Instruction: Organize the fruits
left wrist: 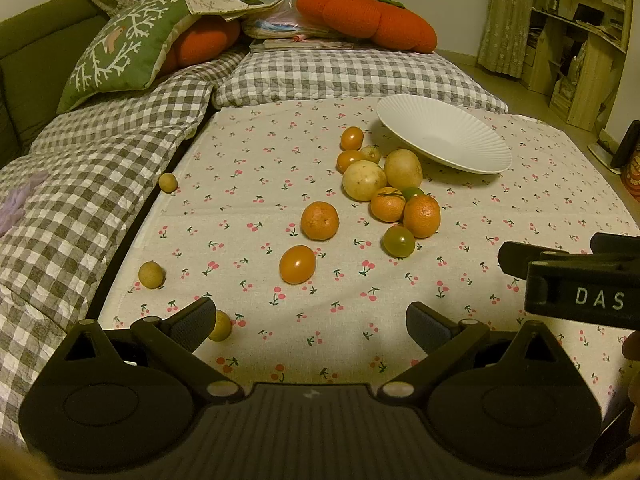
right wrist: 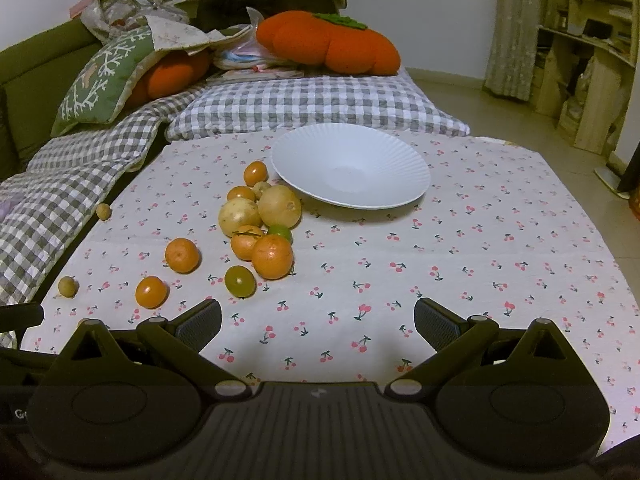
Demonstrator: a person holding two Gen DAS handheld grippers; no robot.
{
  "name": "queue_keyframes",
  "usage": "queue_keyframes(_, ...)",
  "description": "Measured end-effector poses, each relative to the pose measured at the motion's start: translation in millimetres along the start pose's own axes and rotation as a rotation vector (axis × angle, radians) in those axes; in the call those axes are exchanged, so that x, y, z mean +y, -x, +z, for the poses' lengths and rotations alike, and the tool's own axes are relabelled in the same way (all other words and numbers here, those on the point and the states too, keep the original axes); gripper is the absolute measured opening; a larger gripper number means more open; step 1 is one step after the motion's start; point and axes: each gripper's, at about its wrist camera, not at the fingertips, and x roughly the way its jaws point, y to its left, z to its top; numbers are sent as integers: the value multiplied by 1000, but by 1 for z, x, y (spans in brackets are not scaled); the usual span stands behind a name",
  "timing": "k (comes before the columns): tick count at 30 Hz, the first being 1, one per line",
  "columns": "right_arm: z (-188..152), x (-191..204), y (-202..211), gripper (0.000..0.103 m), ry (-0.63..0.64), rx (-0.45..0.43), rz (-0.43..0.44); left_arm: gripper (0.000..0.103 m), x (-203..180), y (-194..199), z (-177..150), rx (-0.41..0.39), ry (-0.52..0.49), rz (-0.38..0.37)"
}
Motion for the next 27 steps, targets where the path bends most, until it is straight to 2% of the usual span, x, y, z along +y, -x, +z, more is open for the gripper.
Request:
queue_keyframes(7,0,-3,-2,103,-28,29,29,92,12,-3,4,12,37,1)
queue_keyframes(10,1,-1,-3,103,-24,1,28,92,23,-5,7,11,72,10)
queue_keyframes(14,4,-2,-6,103,-35,12,50,92,40,-9,13,14,120,26)
queue_keyframes(22,7,-1,-9,103,-37,3,97,92,90,-13,28,6,270,40)
queue_keyframes(27,11,6,-11,103,18,7,122,92,138,-14,33,-1,432,39)
